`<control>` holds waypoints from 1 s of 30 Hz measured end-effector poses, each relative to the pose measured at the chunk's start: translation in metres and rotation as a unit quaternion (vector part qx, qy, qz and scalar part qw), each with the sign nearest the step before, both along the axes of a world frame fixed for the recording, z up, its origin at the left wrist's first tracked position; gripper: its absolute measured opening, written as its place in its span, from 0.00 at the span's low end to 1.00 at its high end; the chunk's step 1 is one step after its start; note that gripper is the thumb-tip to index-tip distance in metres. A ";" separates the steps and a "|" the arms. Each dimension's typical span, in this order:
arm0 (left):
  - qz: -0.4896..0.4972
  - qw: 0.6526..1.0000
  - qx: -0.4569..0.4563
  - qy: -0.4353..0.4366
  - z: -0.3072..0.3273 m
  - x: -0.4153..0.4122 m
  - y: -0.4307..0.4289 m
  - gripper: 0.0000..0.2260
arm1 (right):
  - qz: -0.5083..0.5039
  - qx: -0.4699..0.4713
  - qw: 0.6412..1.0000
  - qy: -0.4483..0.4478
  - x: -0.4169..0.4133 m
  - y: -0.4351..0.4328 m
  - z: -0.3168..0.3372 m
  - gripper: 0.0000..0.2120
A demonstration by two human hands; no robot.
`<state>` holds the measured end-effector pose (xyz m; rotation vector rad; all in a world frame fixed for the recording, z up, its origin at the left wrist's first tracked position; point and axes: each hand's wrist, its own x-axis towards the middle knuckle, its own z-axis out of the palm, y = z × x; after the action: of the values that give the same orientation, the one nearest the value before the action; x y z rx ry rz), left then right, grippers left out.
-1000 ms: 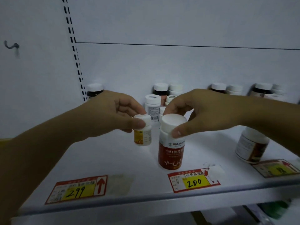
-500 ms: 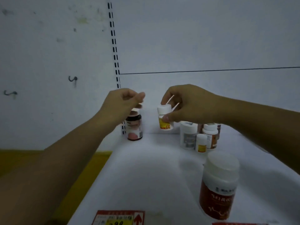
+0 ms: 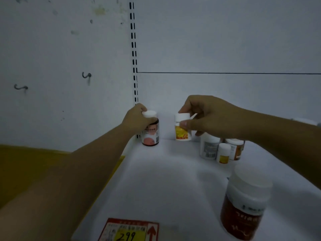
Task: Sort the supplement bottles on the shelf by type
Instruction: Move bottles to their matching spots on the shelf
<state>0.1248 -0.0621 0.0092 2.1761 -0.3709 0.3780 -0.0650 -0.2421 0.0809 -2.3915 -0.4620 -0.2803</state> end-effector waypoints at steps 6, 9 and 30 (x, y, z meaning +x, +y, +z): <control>-0.064 0.996 -0.018 0.061 0.034 -0.072 0.053 0.18 | 0.060 -0.019 0.997 0.035 -0.008 0.016 0.005 0.09; -0.079 0.994 -0.008 0.075 0.042 -0.119 0.081 0.18 | 0.096 -0.032 0.994 0.049 -0.011 0.024 0.008 0.11; -0.083 0.991 0.039 -0.092 0.088 -0.233 0.025 0.19 | 0.063 0.053 0.997 -0.010 -0.061 -0.030 0.028 0.12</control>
<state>-0.1080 -0.0375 0.0972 2.1730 -0.6762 0.4795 -0.1255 -0.2724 0.1086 -2.2468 -0.5899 -0.2649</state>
